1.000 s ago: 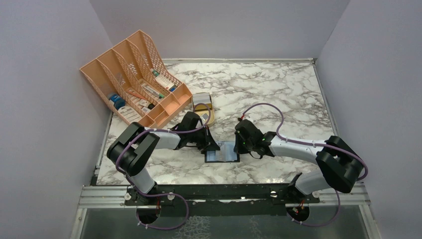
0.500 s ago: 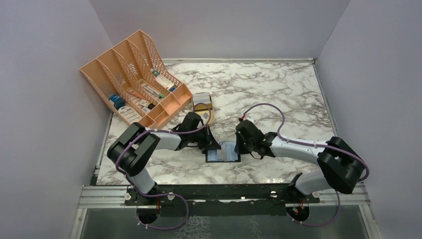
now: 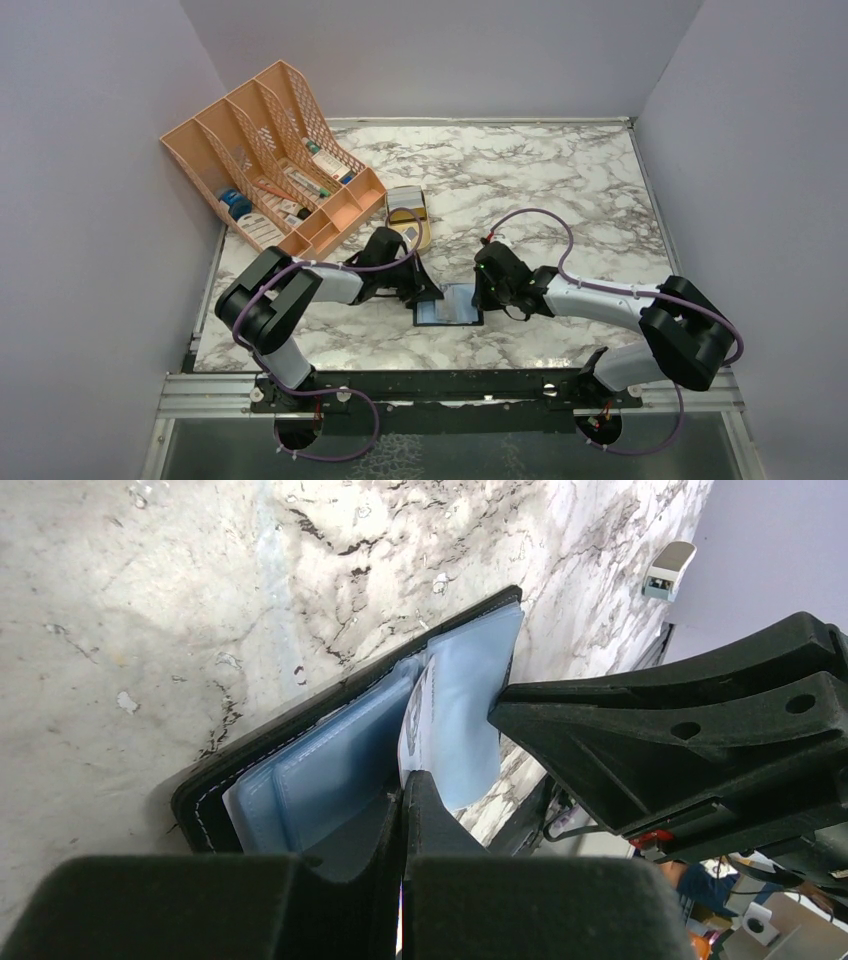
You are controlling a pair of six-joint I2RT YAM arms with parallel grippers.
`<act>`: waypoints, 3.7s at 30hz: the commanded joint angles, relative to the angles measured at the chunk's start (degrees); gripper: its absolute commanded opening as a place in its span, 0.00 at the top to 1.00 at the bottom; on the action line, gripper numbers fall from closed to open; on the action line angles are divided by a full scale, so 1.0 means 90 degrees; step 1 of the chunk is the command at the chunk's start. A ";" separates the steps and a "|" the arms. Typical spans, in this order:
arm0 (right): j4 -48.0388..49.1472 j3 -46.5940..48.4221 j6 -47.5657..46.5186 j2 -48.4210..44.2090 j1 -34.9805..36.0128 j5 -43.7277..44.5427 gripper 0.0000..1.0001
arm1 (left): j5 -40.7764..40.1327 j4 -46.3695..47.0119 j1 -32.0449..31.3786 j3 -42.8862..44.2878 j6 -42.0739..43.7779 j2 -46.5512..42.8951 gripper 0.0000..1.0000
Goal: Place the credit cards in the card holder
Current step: Insert the credit card into the card holder.
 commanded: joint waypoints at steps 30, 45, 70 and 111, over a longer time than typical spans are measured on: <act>-0.0777 0.0353 0.0033 -0.0713 0.0007 0.0053 0.79 | -0.0723 -0.0907 -0.0408 0.0407 0.0276 -0.0034 0.62; -0.0668 0.0094 0.0118 -0.0508 0.0005 0.0088 0.79 | -0.1288 -0.1777 -0.0407 0.0572 0.0581 -0.0601 0.48; 0.0099 -0.0257 0.0335 -0.0083 0.0007 -0.0509 0.81 | -0.0763 -0.0832 -0.0586 0.0324 -0.0118 -0.0363 0.56; -0.0105 -0.0123 0.0294 -0.0130 0.0007 -0.0183 0.85 | -0.1464 -0.1199 -0.0867 0.0470 -0.0054 -0.0650 0.51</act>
